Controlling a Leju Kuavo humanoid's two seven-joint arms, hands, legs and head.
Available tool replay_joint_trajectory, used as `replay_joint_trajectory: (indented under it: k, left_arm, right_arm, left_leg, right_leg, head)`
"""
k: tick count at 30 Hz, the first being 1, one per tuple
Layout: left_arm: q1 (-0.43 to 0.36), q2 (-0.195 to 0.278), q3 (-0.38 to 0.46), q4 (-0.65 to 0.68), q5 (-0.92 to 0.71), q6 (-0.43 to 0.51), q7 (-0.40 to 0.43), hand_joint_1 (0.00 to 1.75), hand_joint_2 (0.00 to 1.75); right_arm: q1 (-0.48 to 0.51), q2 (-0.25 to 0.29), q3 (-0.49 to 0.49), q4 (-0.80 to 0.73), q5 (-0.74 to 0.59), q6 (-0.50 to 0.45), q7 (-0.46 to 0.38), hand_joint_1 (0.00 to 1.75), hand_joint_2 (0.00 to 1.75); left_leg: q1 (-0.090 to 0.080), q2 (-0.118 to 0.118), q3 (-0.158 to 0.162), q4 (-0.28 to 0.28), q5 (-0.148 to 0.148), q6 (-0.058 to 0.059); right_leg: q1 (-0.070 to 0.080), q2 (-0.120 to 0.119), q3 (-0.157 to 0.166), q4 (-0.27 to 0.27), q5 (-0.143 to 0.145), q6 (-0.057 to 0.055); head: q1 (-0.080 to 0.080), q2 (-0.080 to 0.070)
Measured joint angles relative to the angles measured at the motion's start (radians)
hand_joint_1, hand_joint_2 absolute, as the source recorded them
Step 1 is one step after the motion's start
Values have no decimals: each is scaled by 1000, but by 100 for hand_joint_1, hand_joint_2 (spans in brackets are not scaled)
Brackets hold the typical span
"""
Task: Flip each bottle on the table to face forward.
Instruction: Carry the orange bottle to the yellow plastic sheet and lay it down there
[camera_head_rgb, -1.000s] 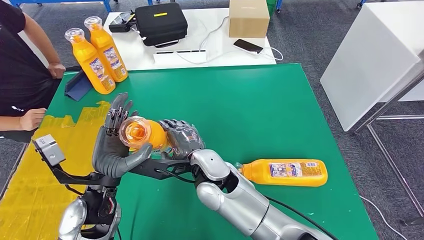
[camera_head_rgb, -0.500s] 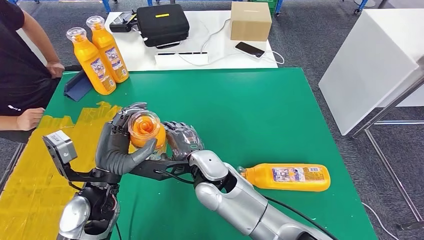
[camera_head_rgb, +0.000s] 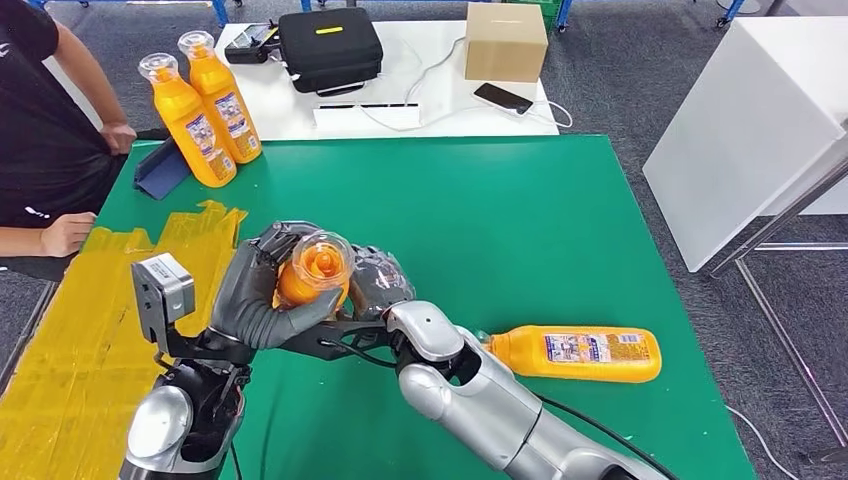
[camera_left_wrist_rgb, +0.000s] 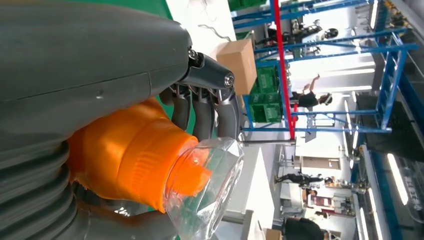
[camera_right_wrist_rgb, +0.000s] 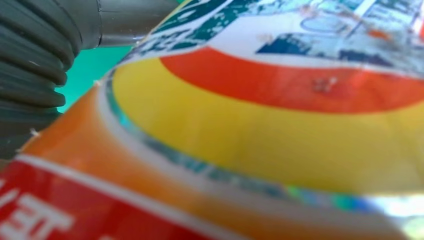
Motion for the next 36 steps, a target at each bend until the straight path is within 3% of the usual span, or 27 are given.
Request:
replay_joint_trajectory:
  k: [1,3,5,6,7,8,10,12,14,15,24,28,33,36]
  left_arm:
    - [0,0,0,0,0,0,0,175,175]
    - [-1,0,0,0,0,0,0,175,175]
    - [-1,0,1,0,0,0,0,175,175]
    - [0,0,1,0,0,0,1,175,175]
    - [1,0,1,1,0,0,1,175,175]
    - [1,0,1,1,0,-1,1,175,175]
    - [1,0,1,1,0,-2,1,175,175]
    - [2,0,0,0,-3,-5,0,175,175]
    - [3,-3,0,-1,-22,-8,-4,175,175]
    - [3,-4,0,-1,-40,-6,-6,175,175]
    - [3,-17,-17,-71,-328,67,4,175,175]
    - [7,-19,1,-116,-584,103,-9,175,175]
    - [31,-24,62,-154,-1014,115,-33,175,175]
    - [48,-27,100,-157,-1164,116,-40,175,175]
  right_arm:
    - [0,0,0,0,0,0,0,175,175]
    - [0,2,-1,0,0,0,-1,89,175]
    - [1,2,-1,0,0,0,-1,2,175]
    - [2,2,-2,0,0,0,-2,0,175]
    - [3,2,-2,0,1,0,-2,0,175]
    - [4,1,-2,0,1,0,-3,0,175]
    - [5,1,-3,0,2,-4,-6,0,87]
    - [7,0,-5,0,6,-11,-11,0,0]
    - [10,-2,-8,0,15,-18,-14,0,0]
    - [11,-3,-10,-1,19,-19,-14,0,0]
    - [38,-8,-46,-50,66,-9,8,0,0]
    - [89,-26,-89,-116,104,7,5,0,0]
    - [164,-47,-163,-226,130,39,-26,0,0]
    - [197,-54,-200,-279,135,51,-41,0,0]
  left_leg:
    - [1,2,-3,7,-6,-5]
    - [4,6,-32,73,-49,-13]
    - [4,7,-92,202,-113,-20]
    - [5,7,-118,255,-130,-23]
    - [7,8,-130,276,-129,-28]
    - [11,9,-121,256,-107,-35]
    - [23,12,-59,137,-44,-56]
    - [31,8,-15,48,-16,-52]
    - [29,0,-15,35,-16,-35]
    - [27,-1,-17,35,-17,-32]
    - [13,-5,-20,35,-15,-20]
    - [13,-5,-20,35,-15,-19]
    - [13,-5,-19,34,-14,-18]
    - [13,-5,-19,33,-14,-18]
  right_leg:
    - [-3,0,1,-2,2,-6]
    - [-9,-2,5,-7,5,-20]
    - [-7,-3,6,-7,4,-26]
    - [-7,-3,6,-6,4,-28]
    - [-7,-3,6,-5,3,-29]
    - [-9,-3,6,-2,2,-30]
    - [-10,-2,3,12,-6,-28]
    - [-3,1,-8,33,-17,-19]
    - [3,2,-17,38,-18,-11]
    - [4,2,-17,33,-15,-8]
    - [-2,0,-16,25,-9,3]
    - [-2,0,-16,25,-8,4]
    - [-2,0,-16,25,-8,4]
    - [-2,0,-17,25,-8,4]
  head:
    - [-1,0]
    - [-3,0]
    - [-4,0]
    - [-4,0]
    - [-4,0]
    - [-3,0]
    - [-4,0]
    - [-7,0]
    - [-7,0]
    - [-5,0]
    - [-4,0]
    - [-5,0]
    - [-5,0]
    - [-5,0]
